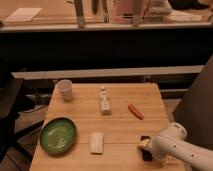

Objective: Place the eraser in the ceramic cup

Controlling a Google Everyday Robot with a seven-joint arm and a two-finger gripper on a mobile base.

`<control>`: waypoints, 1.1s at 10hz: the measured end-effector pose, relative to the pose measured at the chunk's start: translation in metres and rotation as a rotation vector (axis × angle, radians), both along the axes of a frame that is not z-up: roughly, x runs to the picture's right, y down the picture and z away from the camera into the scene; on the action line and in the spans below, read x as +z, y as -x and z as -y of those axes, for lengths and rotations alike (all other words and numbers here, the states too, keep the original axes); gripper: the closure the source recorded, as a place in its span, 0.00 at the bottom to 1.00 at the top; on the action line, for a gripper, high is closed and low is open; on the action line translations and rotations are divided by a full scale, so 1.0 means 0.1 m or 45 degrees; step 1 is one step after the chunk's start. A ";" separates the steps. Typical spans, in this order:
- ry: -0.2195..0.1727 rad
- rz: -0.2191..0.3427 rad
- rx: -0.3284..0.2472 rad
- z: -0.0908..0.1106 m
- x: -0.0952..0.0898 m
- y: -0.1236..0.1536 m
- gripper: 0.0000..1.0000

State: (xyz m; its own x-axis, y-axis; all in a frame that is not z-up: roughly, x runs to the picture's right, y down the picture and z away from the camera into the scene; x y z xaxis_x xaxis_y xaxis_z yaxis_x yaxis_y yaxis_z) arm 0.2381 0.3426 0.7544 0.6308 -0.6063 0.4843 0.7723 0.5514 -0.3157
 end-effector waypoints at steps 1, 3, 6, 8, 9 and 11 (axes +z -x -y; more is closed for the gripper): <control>0.001 -0.002 -0.001 0.00 -0.01 -0.01 0.39; 0.001 -0.006 0.001 0.01 -0.04 -0.03 0.43; 0.003 -0.002 0.003 0.04 -0.08 -0.02 0.53; 0.003 -0.001 0.001 0.04 -0.09 -0.02 0.62; -0.001 0.002 -0.007 0.05 -0.09 -0.01 0.67; -0.004 0.008 -0.017 0.05 -0.11 0.00 0.69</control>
State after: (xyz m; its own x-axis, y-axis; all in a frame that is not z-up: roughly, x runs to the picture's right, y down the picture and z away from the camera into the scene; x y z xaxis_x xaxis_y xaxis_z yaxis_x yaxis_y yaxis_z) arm 0.2380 0.3380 0.7433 0.6199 -0.6158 0.4863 0.7813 0.5421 -0.3094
